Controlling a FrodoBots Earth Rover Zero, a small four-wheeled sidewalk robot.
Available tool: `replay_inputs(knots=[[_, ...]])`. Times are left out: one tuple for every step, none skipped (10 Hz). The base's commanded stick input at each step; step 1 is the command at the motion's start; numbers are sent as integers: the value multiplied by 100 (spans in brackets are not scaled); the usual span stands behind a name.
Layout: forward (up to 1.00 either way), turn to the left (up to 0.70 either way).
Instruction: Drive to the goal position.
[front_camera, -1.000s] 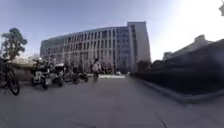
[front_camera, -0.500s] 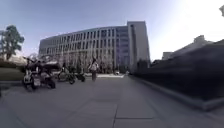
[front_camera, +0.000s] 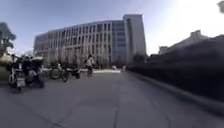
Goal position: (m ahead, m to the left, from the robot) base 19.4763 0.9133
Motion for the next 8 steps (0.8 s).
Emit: replay_inputs(knots=[[100, 4], [100, 4], [100, 4], [100, 4], [100, 4], [100, 4], [100, 4], [100, 4]])
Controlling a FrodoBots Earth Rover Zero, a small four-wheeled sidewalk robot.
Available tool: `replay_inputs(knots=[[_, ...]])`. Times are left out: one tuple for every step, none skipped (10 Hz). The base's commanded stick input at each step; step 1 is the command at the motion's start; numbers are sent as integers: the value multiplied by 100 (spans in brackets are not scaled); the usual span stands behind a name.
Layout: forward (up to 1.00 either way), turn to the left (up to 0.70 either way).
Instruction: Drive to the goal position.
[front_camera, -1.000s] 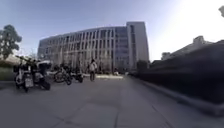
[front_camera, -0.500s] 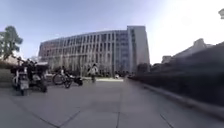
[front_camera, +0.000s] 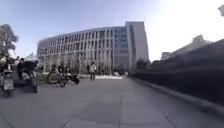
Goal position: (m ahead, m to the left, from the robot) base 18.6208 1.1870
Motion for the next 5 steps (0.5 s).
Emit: replay_inputs(knots=[[100, 4], [100, 4], [100, 4], [100, 4], [100, 4]])
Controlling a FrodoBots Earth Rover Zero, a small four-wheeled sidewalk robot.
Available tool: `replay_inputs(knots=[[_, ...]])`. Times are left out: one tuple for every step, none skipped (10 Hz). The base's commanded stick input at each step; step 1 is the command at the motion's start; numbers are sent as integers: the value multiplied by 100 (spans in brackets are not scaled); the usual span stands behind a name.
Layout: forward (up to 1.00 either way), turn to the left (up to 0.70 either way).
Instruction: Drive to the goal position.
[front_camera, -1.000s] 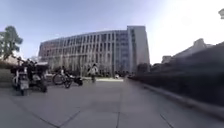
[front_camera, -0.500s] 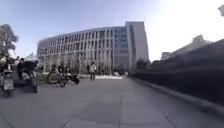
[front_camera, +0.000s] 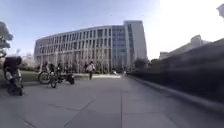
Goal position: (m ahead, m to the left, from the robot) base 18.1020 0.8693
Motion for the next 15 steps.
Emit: replay_inputs(knots=[[100, 4], [100, 4], [100, 4], [100, 4], [100, 4], [100, 4], [100, 4], [100, 4], [100, 4], [100, 4], [100, 4], [100, 4], [100, 4], [100, 4], [100, 4]])
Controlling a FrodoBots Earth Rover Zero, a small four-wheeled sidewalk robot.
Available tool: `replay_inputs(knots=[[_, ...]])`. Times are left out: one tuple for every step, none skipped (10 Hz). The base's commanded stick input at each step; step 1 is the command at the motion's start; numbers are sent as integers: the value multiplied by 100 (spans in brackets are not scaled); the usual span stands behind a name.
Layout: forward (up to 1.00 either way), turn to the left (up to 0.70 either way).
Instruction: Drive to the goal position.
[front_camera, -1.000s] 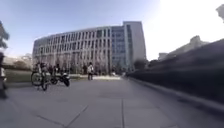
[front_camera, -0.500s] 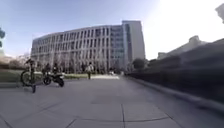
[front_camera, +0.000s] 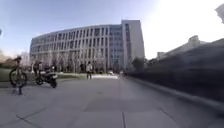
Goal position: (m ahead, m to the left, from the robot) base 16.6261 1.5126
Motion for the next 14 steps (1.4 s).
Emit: replay_inputs(knots=[[100, 4], [100, 4], [100, 4], [100, 4], [100, 4], [100, 4], [100, 4], [100, 4], [100, 4], [100, 4], [100, 4], [100, 4], [100, 4], [100, 4]])
